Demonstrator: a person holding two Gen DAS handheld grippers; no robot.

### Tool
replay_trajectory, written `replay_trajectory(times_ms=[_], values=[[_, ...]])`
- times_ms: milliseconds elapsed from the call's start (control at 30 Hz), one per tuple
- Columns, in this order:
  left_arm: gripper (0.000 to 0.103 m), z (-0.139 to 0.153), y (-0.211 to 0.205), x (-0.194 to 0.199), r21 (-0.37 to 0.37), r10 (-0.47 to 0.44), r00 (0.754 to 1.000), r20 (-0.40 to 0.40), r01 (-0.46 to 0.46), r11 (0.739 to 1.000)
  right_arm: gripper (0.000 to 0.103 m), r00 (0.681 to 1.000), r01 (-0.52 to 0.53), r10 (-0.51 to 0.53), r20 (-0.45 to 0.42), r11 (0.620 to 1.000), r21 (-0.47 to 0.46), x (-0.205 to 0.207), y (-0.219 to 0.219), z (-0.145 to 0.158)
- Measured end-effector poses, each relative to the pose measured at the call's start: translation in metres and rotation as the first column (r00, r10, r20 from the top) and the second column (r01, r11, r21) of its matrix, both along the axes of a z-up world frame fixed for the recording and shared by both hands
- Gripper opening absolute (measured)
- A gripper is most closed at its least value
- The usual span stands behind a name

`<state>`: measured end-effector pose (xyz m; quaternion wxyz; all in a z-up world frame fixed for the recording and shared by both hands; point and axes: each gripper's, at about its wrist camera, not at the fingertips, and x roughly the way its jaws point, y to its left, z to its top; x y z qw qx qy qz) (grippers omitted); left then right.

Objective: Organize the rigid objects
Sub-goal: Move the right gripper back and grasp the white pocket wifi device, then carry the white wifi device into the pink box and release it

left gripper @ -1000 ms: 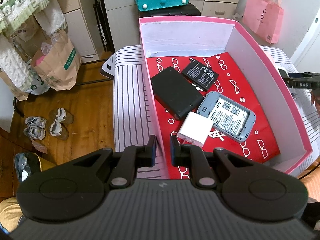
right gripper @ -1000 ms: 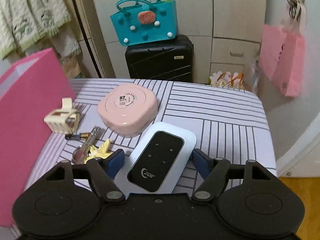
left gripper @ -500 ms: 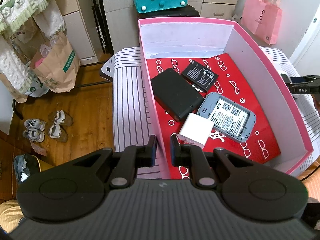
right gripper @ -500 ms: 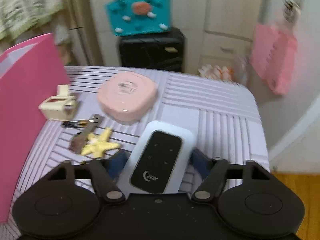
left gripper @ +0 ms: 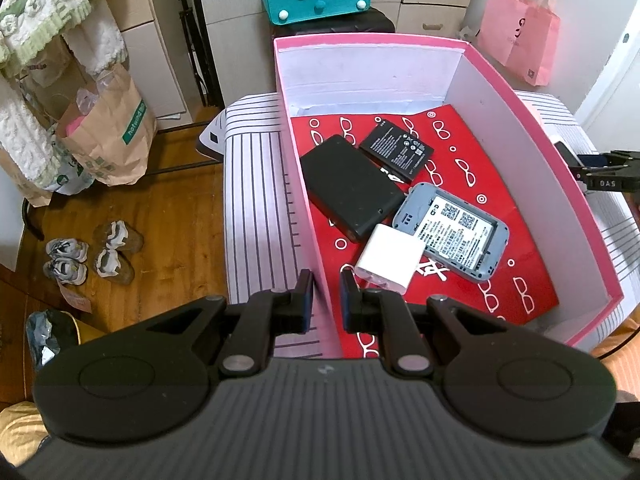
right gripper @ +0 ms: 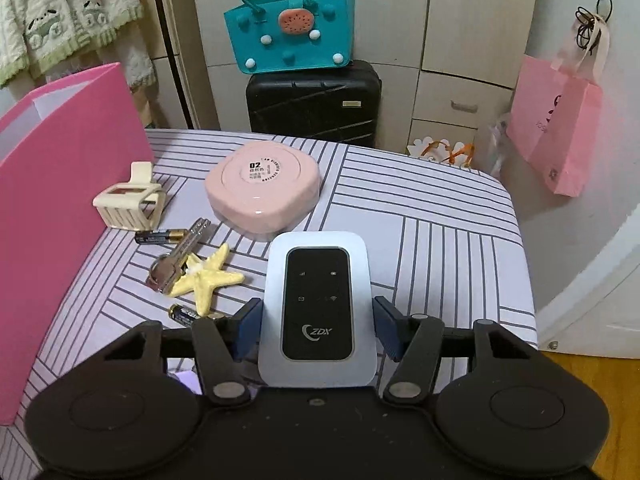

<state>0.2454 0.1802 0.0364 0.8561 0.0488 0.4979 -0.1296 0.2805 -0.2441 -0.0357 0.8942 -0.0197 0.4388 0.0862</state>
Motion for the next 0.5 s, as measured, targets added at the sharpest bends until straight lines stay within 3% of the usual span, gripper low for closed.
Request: replay_trajectory(times_ms=[267,500], values=[[0.013,0.000,0.002,0.003,-0.018,0.005,1.000,-0.019,-0.006,1.000,0.064,1.000,-0.013,0.012,0.022,0.999,0.039,-0.009,0.002,0.031],[0.013,0.004,0.006,0.007,-0.035,0.000,0.999,-0.044,-0.001,0.999,0.064,0.987,-0.138,0.127,0.095,0.984,0.117,-0.030,0.027,0.096]])
